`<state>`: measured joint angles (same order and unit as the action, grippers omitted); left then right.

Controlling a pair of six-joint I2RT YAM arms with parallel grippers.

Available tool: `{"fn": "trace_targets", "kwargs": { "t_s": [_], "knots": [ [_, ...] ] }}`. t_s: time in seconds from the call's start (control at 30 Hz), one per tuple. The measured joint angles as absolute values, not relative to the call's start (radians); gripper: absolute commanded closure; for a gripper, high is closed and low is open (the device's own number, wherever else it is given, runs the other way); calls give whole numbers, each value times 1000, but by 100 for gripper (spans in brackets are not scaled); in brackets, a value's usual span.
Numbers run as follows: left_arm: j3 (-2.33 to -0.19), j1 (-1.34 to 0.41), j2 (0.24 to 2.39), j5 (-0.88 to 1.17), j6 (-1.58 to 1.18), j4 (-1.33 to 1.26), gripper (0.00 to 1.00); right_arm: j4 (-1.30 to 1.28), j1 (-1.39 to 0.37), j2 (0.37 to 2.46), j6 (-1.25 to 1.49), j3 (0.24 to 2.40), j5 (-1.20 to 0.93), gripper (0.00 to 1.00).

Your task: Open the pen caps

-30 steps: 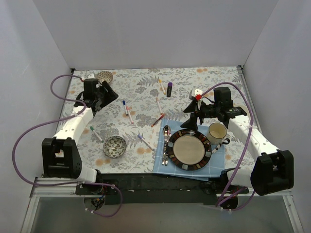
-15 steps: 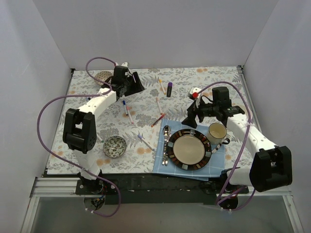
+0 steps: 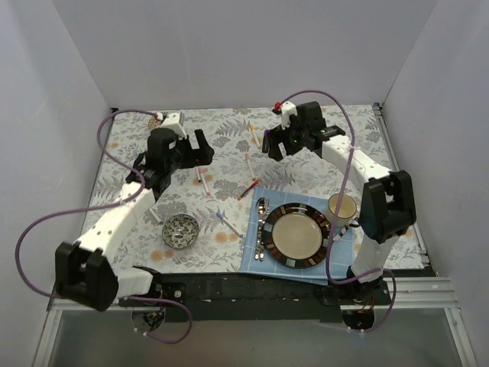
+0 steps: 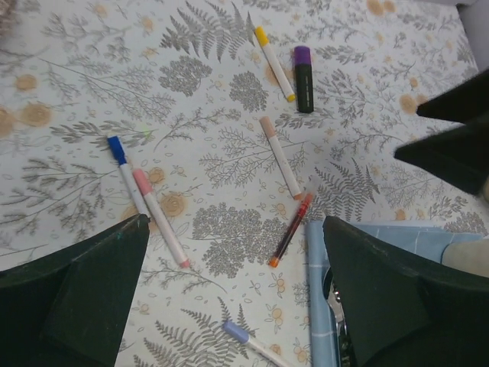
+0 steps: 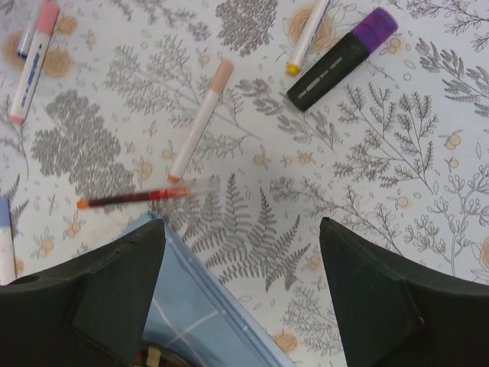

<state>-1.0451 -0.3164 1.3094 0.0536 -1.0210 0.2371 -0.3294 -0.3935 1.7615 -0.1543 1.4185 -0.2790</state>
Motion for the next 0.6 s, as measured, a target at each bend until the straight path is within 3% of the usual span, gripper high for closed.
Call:
{"fn": "trace_targets", "kwargs": {
  "t_s": [0.2, 0.3, 0.6],
  "knots": [
    [-795, -316, 938, -67, -964, 138, 2, -407, -456, 2047, -32, 1761, -107, 21],
    [-762, -316, 888, -94, -948, 116, 2, -447, -475, 2174, 2, 1911, -23, 32],
    [-760, -316, 870, -107, -931, 83, 2, -476, -487, 2347, 23, 2075, 167, 39]
  ]
}}
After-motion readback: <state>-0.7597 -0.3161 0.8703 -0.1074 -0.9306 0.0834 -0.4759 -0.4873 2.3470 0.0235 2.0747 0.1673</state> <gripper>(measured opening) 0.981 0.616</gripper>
